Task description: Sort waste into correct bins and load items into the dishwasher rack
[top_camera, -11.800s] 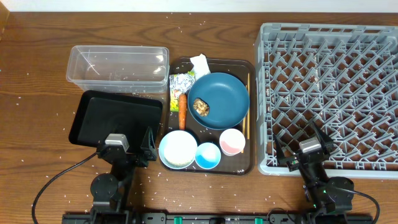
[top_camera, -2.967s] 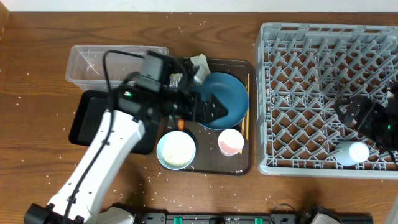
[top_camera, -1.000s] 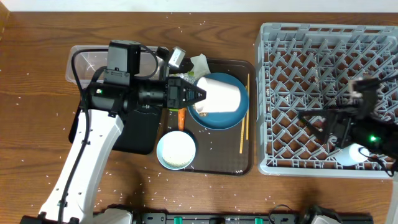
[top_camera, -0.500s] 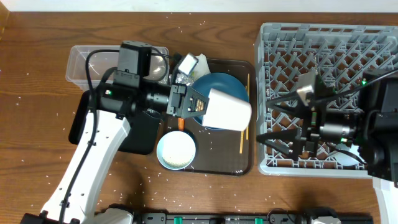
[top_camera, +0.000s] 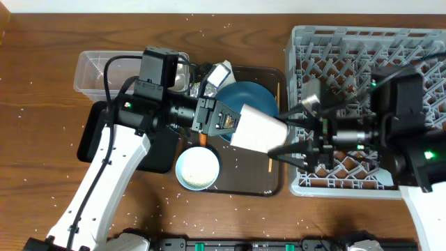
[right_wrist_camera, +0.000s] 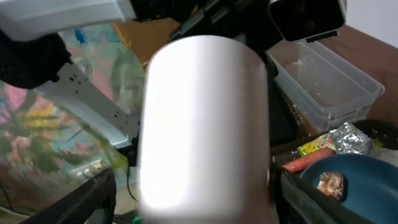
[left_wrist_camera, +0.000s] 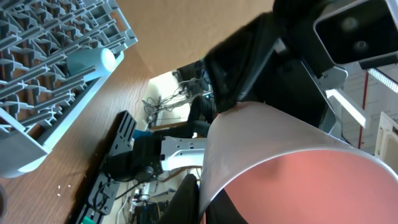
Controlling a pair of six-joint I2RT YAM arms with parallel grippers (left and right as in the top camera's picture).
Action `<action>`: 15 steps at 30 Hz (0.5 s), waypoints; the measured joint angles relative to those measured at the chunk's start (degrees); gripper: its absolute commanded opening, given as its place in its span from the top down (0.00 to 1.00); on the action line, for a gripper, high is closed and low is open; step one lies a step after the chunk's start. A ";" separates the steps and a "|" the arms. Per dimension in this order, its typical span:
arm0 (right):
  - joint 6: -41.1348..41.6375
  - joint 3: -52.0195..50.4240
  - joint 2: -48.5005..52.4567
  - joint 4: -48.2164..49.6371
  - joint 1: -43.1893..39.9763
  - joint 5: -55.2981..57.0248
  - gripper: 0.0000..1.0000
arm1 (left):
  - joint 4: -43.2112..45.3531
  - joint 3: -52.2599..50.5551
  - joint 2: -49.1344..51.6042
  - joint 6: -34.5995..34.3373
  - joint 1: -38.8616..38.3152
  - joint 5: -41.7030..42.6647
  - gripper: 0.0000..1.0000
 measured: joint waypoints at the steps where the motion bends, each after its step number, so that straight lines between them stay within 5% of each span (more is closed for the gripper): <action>1: 0.24 0.00 0.50 0.63 0.42 0.09 0.34 | 0.37 0.00 0.00 0.00 -0.02 -0.02 0.94; 15: 2.95 0.00 1.81 2.45 1.92 0.15 0.44 | 3.13 0.00 0.00 0.00 0.00 -0.04 0.94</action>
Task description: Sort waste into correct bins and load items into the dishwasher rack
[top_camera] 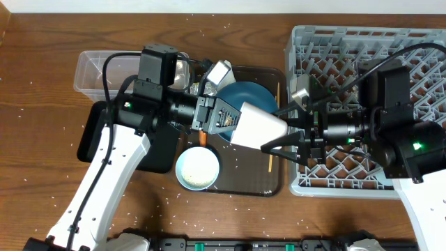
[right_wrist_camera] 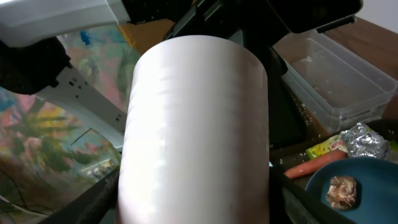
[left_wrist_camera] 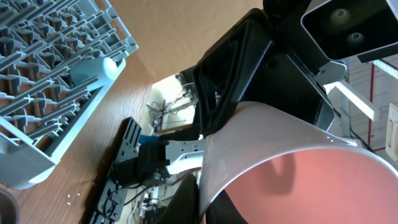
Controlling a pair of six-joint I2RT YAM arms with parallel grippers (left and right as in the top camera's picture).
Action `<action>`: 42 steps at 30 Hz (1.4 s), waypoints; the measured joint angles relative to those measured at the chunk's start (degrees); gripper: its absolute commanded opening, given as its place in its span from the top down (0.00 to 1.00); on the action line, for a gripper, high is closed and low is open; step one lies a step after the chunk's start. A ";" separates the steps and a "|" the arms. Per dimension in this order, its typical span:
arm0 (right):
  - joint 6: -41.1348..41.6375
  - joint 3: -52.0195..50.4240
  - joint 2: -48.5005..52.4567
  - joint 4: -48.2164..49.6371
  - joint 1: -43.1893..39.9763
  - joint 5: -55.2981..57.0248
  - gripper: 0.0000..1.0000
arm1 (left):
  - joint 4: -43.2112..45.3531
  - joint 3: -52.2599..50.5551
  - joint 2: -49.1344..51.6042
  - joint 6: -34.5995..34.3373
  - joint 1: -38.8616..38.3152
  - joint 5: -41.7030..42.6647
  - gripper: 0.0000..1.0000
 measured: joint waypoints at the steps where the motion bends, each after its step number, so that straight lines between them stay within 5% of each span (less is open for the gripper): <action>1: 0.00 0.00 0.00 0.02 0.09 0.15 0.47 | 0.02 0.00 0.00 0.00 0.00 0.00 0.94; 6: 0.42 0.00 -0.02 0.07 0.09 0.68 0.67 | 0.26 0.00 0.00 0.02 0.11 -0.09 0.93; 10: 1.57 0.00 -0.02 -0.02 0.63 2.10 0.68 | 0.61 0.00 0.00 0.07 0.09 0.04 0.35; 11: 2.32 0.00 -0.02 -0.07 0.96 3.08 0.68 | 0.63 0.00 0.00 -0.11 0.00 0.02 0.05; 12: 3.23 0.00 -0.09 -0.22 1.07 4.31 0.69 | 0.61 0.00 0.00 -0.17 -0.02 0.00 0.02; 22: 17.18 0.02 -7.23 -7.32 -4.48 20.13 0.73 | 3.15 0.00 0.11 -0.35 2.45 -1.46 0.02; 33: 30.86 -0.02 -8.17 -25.22 -30.08 47.41 0.75 | 3.21 0.00 0.11 -0.37 4.46 -1.18 0.02; 42: 32.83 -0.02 -1.70 -26.71 -49.42 55.43 0.76 | 3.17 0.00 0.11 -0.37 4.46 -0.79 0.02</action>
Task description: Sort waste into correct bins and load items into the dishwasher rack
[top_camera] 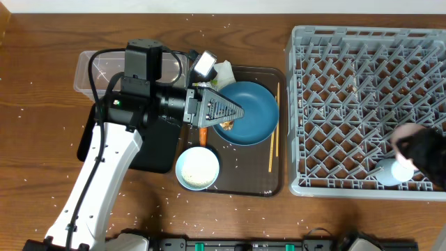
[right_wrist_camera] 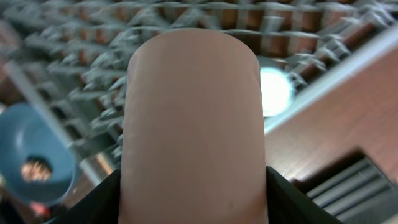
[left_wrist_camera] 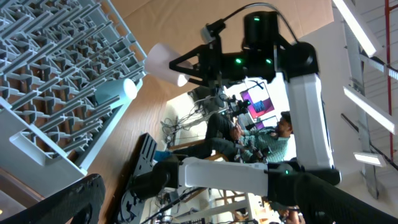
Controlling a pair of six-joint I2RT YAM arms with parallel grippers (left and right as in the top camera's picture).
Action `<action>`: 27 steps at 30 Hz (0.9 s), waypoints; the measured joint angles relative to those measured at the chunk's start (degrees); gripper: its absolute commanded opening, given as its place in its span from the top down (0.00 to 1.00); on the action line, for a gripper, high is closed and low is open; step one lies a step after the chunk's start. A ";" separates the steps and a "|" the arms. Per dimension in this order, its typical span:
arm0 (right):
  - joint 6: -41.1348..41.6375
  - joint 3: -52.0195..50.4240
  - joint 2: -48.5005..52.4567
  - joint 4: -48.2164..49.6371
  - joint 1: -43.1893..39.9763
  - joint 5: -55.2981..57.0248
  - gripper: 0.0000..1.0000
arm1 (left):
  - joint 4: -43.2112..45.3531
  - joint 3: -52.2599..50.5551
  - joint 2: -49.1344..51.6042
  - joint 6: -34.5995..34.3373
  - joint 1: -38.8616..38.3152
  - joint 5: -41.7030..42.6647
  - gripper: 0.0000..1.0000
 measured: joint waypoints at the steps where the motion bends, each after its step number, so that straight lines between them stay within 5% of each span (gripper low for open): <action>1: 0.09 0.00 1.16 -0.04 -2.01 0.24 0.76 | -0.11 0.00 0.00 0.02 0.00 0.02 0.02; 15: 0.48 0.00 13.97 3.39 -21.05 1.05 0.74 | -0.44 0.00 0.00 0.02 0.00 0.39 0.02; 27: 1.57 -0.02 25.77 7.08 -25.53 -0.22 0.71 | -0.44 0.00 0.00 0.02 0.00 0.39 0.02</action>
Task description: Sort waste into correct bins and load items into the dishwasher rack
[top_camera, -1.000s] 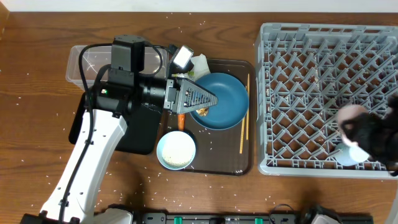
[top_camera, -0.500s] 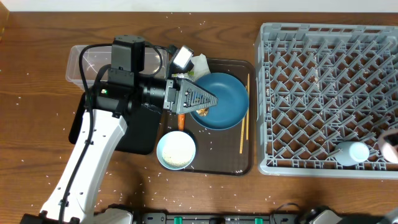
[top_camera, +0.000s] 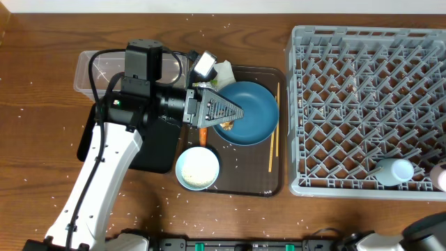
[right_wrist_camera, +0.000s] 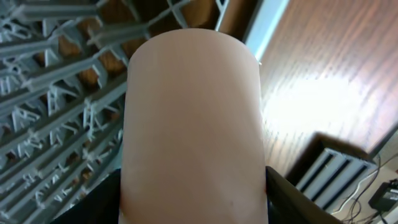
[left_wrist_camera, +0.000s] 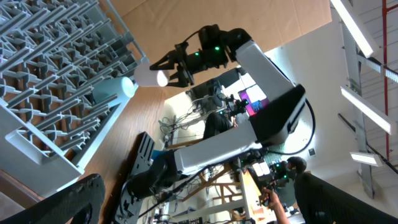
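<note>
A pale pink cup (right_wrist_camera: 193, 112) fills the right wrist view, and my right gripper (right_wrist_camera: 193, 186) is shut on it, one finger at each side. Beneath it lie the right edge of the grey dishwasher rack (right_wrist_camera: 56, 93) and bare wood. Overhead, only a bit of that cup (top_camera: 441, 176) shows at the right frame edge. A light blue cup (top_camera: 392, 171) lies in the rack's (top_camera: 348, 70) front right corner. My left gripper (top_camera: 233, 111) hangs open and empty over the blue plate (top_camera: 251, 104); its fingers (left_wrist_camera: 68, 202) frame a sideways view of the rack.
A brown tray (top_camera: 272, 187) holds the plate with a food scrap (top_camera: 228, 125), a white bowl (top_camera: 197, 168), a chopstick (top_camera: 274, 132), a carrot piece (top_camera: 203, 135) and foil (top_camera: 203, 64). A clear bin (top_camera: 94, 70) and a black bin (top_camera: 157, 150) stand at the left.
My right gripper, still shut on the pink cup, has moved from over the rack's front right corner to past the rack's right edge. The left arm has not moved.
My left gripper held the pink cup over the tray while the open right gripper faced it. Then the right fingers stood around the cup. Later the right gripper held it over the rack and the left was open, drawn back. Now the cup is beyond the rack's right edge.
</note>
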Controlling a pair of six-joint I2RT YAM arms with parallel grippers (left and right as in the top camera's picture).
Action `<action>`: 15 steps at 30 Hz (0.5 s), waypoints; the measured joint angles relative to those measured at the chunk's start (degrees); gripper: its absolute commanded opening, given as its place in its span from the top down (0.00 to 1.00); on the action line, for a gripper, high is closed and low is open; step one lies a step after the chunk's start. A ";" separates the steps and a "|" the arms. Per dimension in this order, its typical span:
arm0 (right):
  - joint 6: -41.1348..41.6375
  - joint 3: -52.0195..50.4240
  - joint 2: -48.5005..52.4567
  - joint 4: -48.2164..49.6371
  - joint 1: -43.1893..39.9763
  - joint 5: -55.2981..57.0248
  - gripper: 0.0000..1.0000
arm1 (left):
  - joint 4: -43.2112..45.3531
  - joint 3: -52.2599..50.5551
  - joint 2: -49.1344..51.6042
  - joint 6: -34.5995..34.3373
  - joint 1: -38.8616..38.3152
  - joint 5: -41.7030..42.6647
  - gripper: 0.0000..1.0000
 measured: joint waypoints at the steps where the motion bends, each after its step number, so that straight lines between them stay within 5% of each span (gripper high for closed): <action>1: 0.22 0.00 0.87 0.24 0.02 -0.24 0.69 | 0.00 0.00 0.00 0.00 0.00 0.00 0.02; 8: 1.33 0.00 5.03 -0.11 0.02 -1.33 0.37 | 0.00 0.00 0.00 0.00 0.00 0.00 0.02; 15: 1.09 1.60 4.90 -0.02 0.02 -5.75 0.22 | 0.00 0.00 0.00 -2.29 0.00 0.00 0.02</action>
